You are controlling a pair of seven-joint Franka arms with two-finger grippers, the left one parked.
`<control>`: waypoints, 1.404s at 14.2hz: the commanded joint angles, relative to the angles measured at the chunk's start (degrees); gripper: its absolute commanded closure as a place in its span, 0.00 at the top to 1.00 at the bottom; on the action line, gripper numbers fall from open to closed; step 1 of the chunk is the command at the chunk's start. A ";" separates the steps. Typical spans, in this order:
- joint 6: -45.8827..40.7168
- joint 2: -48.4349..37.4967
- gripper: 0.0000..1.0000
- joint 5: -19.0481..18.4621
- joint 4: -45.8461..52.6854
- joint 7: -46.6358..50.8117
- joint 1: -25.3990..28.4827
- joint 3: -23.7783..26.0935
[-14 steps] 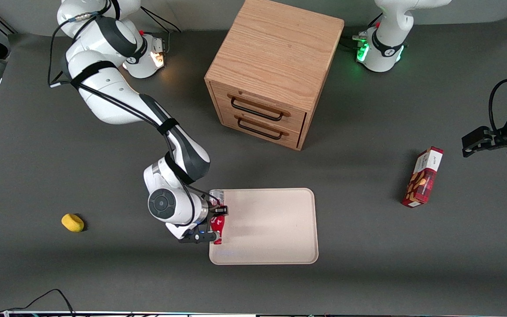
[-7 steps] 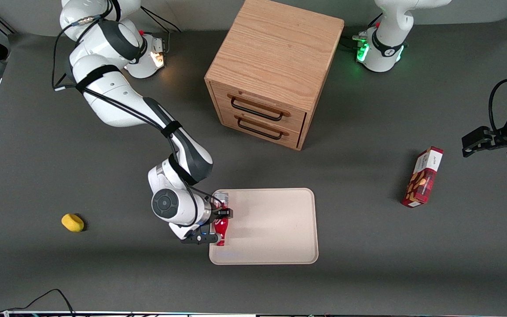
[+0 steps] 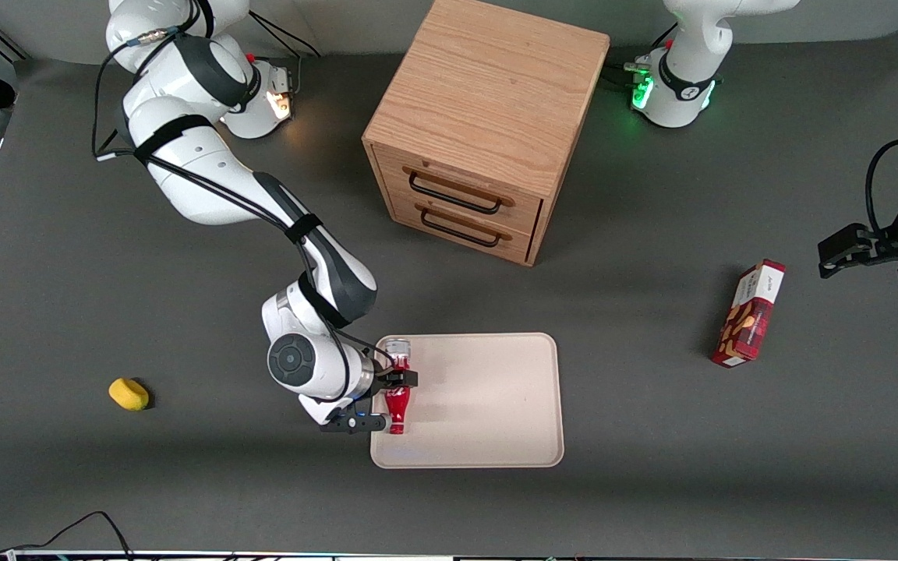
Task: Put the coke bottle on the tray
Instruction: 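Open the right gripper and withdraw it from the bottle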
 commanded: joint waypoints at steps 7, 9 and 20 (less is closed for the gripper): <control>0.89 0.61 1.00 -1.66 0.99 1.37 0.87 -0.52; 1.85 0.61 1.00 -1.66 0.47 1.37 0.78 -0.52; -2.11 -27.82 1.00 -0.95 -21.02 0.40 -10.27 -0.43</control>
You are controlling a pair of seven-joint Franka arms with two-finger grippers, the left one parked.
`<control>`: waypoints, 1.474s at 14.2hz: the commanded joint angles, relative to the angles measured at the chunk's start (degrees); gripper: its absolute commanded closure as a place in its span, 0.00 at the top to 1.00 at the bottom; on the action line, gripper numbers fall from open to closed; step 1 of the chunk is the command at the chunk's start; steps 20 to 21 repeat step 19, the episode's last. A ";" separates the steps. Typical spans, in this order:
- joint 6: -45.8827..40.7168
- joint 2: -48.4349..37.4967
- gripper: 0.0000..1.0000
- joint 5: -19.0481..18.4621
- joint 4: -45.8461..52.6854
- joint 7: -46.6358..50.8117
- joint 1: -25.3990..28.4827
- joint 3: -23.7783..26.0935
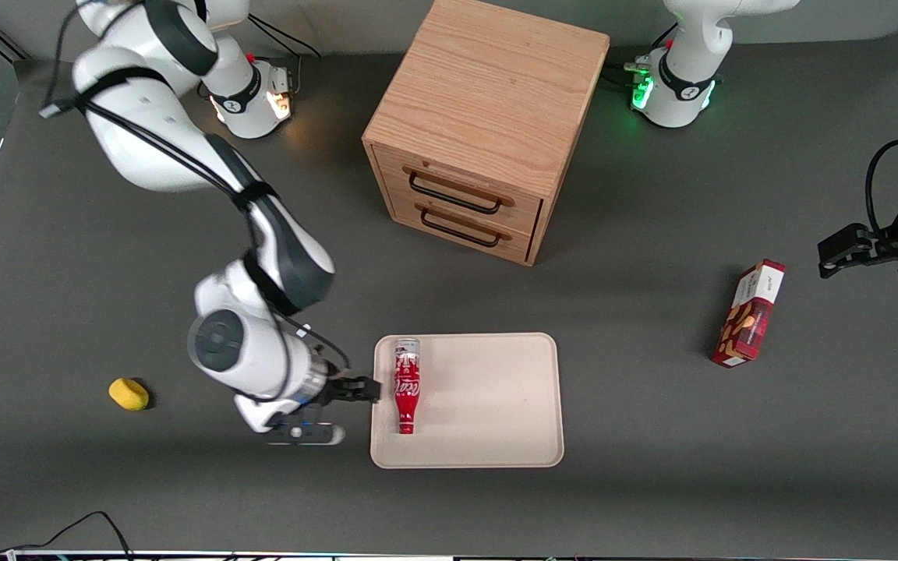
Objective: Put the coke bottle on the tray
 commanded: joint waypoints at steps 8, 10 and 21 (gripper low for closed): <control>-8.07 -40.72 1.00 9.76 -35.81 -14.52 -17.88 -0.62; -14.15 -45.55 1.00 9.94 -36.25 -14.61 -18.06 -2.38; -21.39 -51.82 1.00 12.40 -36.08 -20.76 -21.67 -3.44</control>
